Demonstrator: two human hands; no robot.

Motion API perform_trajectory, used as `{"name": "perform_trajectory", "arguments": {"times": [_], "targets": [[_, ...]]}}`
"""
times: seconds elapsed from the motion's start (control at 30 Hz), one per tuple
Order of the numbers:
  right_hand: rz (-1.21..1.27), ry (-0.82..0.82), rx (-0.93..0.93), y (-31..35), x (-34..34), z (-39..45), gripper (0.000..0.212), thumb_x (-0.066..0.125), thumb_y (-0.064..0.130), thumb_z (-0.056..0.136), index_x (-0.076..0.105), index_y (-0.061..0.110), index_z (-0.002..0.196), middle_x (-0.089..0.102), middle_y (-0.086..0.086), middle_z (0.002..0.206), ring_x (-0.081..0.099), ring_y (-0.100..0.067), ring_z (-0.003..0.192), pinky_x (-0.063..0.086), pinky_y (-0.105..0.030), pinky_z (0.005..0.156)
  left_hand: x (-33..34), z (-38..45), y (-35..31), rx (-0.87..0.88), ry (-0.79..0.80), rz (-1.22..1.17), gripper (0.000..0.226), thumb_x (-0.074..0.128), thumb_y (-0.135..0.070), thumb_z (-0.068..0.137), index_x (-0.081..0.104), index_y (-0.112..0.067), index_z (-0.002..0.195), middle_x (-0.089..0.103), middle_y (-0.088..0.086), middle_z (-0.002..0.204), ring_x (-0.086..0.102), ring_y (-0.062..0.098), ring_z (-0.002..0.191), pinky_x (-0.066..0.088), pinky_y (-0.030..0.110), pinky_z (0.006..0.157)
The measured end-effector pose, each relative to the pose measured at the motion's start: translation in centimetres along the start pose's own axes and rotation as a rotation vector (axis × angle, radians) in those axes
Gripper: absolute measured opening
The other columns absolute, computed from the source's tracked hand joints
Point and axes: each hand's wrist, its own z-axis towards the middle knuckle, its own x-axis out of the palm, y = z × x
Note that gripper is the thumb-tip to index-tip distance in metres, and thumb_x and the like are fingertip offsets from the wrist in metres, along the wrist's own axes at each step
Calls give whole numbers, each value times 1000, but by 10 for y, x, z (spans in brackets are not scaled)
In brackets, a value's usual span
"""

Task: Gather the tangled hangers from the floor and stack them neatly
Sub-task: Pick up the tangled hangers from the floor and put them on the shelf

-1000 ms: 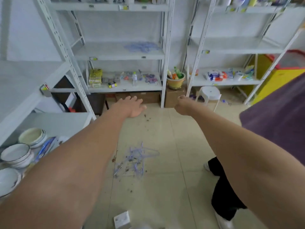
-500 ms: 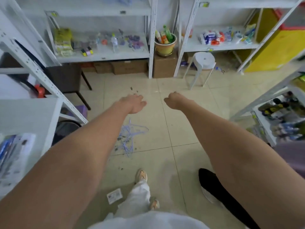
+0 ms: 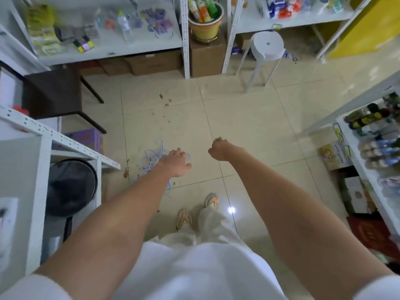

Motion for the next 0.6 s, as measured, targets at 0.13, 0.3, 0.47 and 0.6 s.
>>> {"name": "perform_trajectory", "arguments": {"times": [0.13,0.3,0.47,0.6], "targets": [[32,20,-30,-21,-13,22,58,32,28,107,28,-7,153,22,-22,162,31,-40,147,30,-55,119,-6,18,-13,0,36,-23,74,37,-48,106,15,-9,165,1,7,175,9,24,161,24,47,125],[-21,160,-49,-41,-24,53,58,34,37,107,36,4,154,30,-17,163,33,-36,149,31,-51,119,-20,53,-45,28,34,-69,67,38,-41,108,26,1,159,12,9,173,18,25,158,28,48,123],[-43,303,-54,-49,-34,82,59,34,41,108,35,8,157,30,-13,166,33,-34,151,30,-48,121,-32,87,-50,52,84,-28,71,42,-42,106,25,0,160,6,9,175,17,26,159,31,50,122],[34,246,-31,-62,-51,115,58,34,32,108,27,8,161,26,-17,165,27,-37,152,28,-51,122,-59,124,-34,36,108,25,62,33,-35,107,22,-5,162,4,11,174,14,28,159,29,52,122]]}}
